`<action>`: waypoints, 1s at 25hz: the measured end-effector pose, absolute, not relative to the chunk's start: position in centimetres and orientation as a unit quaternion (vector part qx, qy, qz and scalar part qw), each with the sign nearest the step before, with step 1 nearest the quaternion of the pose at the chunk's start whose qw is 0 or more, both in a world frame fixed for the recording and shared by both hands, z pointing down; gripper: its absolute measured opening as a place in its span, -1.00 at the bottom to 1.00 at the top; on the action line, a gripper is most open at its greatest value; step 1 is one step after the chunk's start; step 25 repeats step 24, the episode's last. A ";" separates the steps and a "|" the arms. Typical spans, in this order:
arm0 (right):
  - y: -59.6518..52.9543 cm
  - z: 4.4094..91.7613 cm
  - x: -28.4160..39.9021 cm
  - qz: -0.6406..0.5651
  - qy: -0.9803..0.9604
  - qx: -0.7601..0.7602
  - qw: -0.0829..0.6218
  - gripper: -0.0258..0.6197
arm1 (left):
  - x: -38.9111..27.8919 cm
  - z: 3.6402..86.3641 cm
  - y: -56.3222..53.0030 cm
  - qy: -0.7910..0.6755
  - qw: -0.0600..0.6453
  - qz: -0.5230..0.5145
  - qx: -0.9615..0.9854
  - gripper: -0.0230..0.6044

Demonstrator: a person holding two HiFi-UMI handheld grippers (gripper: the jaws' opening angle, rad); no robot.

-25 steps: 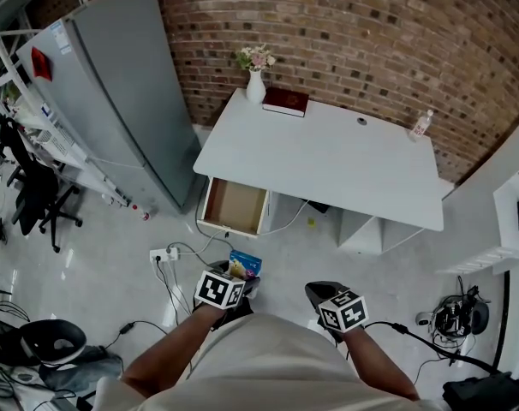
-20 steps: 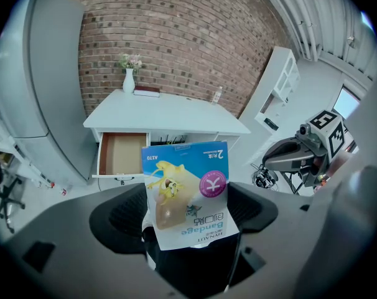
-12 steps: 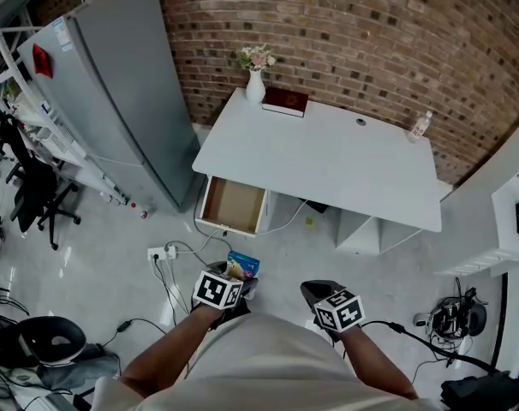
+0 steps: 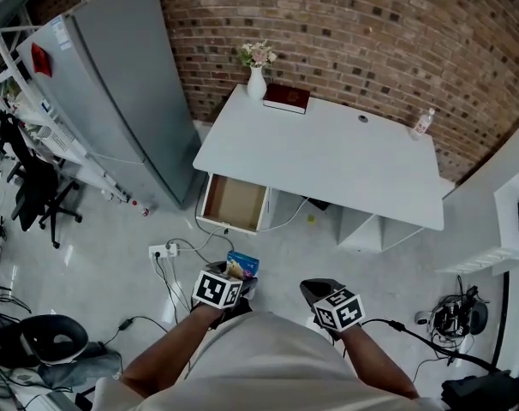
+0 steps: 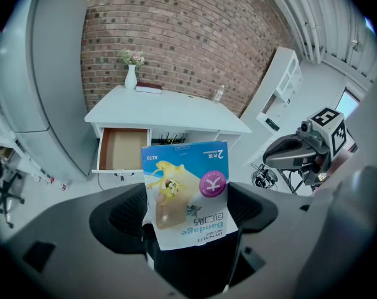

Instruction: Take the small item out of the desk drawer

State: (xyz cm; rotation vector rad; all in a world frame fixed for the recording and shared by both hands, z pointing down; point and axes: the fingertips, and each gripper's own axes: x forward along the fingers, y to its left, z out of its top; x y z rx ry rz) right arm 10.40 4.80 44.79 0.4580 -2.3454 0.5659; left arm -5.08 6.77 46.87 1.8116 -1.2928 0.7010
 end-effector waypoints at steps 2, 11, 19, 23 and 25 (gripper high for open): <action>4.6 44.9 10.4 0.217 -0.899 0.175 0.337 -0.82 | -5.0 46.9 6.5 -0.509 0.393 0.276 0.714 0.33; 4.0 45.1 10.3 0.219 -0.898 0.172 0.340 -0.82 | -4.9 47.2 5.5 -0.505 0.396 0.278 0.715 0.33; 3.6 45.5 10.7 0.225 -0.895 0.178 0.341 -0.83 | -4.8 47.5 4.7 -0.499 0.397 0.281 0.718 0.33; 3.7 45.9 10.8 0.227 -0.894 0.179 0.342 -0.83 | -4.6 47.7 4.5 -0.497 0.396 0.281 0.720 0.33; 3.7 46.0 10.7 0.227 -0.894 0.180 0.342 -0.83 | -4.6 47.7 4.4 -0.497 0.395 0.281 0.720 0.33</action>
